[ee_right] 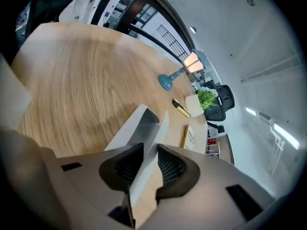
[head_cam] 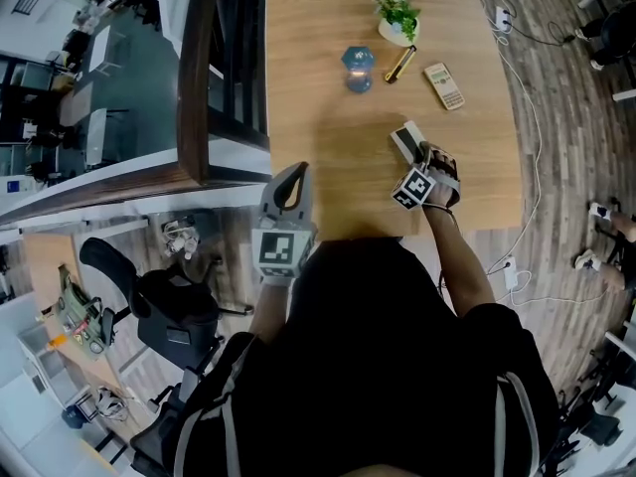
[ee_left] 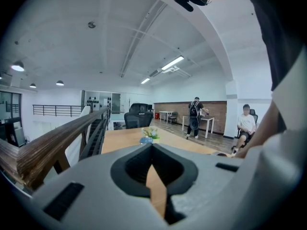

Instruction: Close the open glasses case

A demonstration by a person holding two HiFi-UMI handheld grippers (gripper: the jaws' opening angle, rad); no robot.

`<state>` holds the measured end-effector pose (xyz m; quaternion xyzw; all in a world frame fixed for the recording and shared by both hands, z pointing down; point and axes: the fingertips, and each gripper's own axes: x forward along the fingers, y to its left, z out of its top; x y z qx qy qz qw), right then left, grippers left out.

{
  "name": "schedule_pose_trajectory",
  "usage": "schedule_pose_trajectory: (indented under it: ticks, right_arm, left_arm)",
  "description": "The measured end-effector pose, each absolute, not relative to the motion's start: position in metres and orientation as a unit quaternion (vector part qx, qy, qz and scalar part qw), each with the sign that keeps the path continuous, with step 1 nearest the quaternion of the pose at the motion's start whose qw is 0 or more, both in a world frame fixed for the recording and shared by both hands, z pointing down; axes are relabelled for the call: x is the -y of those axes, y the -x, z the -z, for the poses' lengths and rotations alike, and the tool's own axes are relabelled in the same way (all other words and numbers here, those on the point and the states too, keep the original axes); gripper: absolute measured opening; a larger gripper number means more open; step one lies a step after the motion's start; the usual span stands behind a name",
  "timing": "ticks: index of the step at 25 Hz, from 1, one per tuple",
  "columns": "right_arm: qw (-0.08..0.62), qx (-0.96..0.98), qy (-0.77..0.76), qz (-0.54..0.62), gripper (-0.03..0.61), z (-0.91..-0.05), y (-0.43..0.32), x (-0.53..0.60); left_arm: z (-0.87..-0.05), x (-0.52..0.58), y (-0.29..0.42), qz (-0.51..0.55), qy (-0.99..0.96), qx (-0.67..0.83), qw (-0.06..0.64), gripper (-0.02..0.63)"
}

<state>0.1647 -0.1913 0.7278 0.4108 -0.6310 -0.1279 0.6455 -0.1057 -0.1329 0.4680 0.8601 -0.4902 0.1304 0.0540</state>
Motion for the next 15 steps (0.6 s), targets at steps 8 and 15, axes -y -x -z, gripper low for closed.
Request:
schedule_pose_trajectory:
  ticks: [8,15]
  right_arm:
    - [0.583,0.697,-0.417,0.028,0.147,-0.729,-0.149,0.182]
    - [0.459,0.760,-0.447,-0.109,0.159,-0.724,-0.134,0.174]
  left_arm:
    - [-0.467,0.137,0.095,-0.130,-0.866,0.480,0.052,-0.002]
    - [-0.468,0.137,0.092,-0.133,-0.867,0.477,0.050,-0.002]
